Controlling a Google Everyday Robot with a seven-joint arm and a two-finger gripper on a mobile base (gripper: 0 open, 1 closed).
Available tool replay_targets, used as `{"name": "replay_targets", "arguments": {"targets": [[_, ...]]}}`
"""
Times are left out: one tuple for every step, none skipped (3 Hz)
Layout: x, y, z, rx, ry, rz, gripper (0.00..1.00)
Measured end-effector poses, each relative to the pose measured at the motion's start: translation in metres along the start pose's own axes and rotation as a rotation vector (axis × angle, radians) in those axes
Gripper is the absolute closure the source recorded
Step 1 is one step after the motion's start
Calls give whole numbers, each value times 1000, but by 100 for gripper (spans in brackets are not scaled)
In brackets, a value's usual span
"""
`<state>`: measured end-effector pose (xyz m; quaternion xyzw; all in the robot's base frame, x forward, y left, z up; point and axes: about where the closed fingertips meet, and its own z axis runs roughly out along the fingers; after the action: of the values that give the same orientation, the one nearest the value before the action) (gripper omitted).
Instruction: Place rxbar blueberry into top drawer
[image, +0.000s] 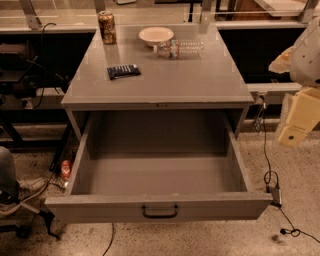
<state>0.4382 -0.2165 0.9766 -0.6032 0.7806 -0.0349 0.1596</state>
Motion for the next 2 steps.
{"name": "replay_targets", "arguments": {"targets": [[0,0,0,0,0,0,0],[-29,-39,21,-17,-81,-30,0]]}}
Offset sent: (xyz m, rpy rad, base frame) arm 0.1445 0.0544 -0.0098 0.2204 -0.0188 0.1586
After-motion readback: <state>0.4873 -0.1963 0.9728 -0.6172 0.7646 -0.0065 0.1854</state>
